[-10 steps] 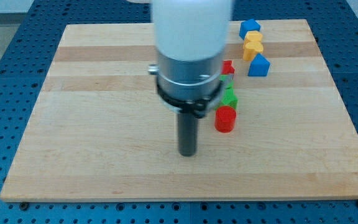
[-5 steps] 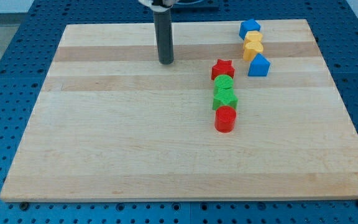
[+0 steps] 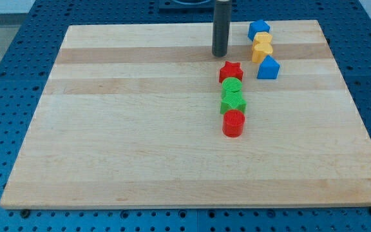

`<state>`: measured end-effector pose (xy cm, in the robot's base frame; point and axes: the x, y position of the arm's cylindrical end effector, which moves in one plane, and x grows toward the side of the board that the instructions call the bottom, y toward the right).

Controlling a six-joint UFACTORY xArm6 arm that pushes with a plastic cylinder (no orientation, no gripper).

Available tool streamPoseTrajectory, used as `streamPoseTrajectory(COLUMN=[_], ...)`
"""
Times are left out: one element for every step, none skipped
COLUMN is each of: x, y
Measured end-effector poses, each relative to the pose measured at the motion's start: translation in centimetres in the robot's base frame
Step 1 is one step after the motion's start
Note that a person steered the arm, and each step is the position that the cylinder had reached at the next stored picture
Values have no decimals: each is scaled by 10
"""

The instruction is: Slide the yellow heart right a bit

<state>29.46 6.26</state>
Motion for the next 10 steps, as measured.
streamPoseTrajectory(x=[0,0,0,0,5,6,6,6,9,9], y=[14,27,34,38,43,45,46,46,46,46])
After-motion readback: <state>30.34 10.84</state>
